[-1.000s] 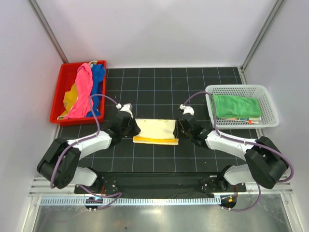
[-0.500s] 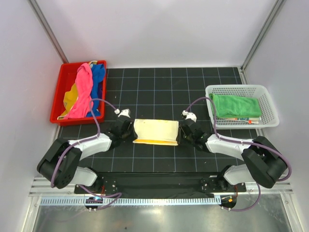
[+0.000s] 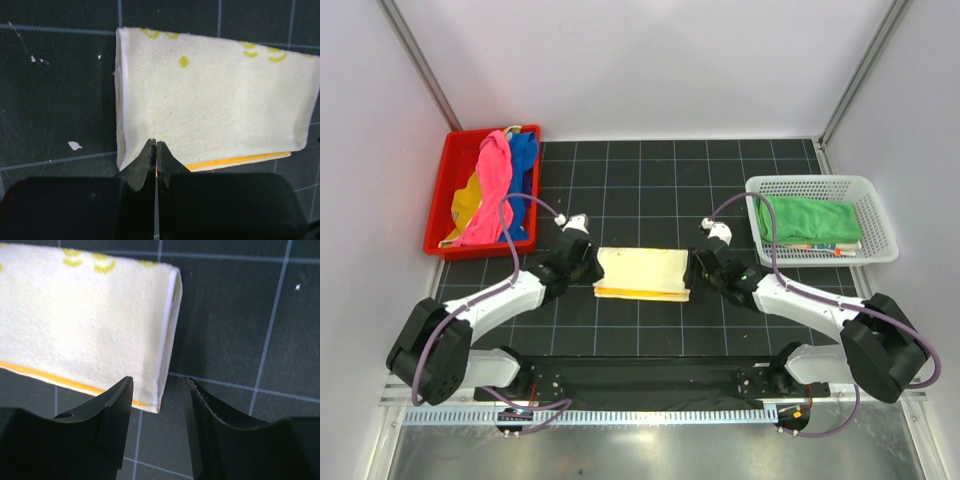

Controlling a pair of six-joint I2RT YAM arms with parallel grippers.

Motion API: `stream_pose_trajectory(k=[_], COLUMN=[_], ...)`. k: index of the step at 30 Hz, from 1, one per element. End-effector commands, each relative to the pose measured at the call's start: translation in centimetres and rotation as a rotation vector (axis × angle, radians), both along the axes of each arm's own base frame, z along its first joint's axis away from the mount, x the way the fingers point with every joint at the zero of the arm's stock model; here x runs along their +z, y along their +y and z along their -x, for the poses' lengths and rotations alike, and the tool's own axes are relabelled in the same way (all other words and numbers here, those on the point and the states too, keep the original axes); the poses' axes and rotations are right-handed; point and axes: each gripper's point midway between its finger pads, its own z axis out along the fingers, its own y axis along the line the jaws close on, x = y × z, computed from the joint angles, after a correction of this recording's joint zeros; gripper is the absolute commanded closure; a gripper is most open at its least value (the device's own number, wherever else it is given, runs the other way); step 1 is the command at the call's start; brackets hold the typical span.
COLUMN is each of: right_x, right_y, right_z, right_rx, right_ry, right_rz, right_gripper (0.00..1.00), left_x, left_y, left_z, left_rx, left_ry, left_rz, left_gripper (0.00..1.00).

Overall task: Fold and stack the towels
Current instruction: Smooth out wrinkles on the folded towel, then neatly place the folded towel into the bin

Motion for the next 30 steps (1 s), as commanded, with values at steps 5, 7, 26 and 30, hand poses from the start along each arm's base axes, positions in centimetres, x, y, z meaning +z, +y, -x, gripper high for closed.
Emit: stream_pose_trajectory(k=[5, 7, 26, 30], right_x=[1.8, 1.7, -3.3, -4.4], right_y=[0.7, 1.1, 1.7, 1.6], right_z=[-3.3, -3.8, -3.7, -3.2], right_rx=[-0.051, -0.050, -0.071, -0.059], right_ry=[-0.042, -0.038, 0.070, 0.102], right_rz=[0.004, -0.011, 0.004, 0.024], right_gripper=[0.43, 0.40, 0.50, 0.64], left_x=[4.2, 4.6, 4.6, 4.4], left_y=[-1.8, -2.2, -3.0, -3.2], left_z=[-0.9, -1.0, -0.1, 0.1], left_rx=[-0.039, -0.050, -0.079, -0.085], left_ry=[-0.081, -0.085, -0.091, -0.085], left_rz=[0.040, 0.046, 0.054, 0.057], left_gripper=[0.96, 0.96, 0.96, 0.97])
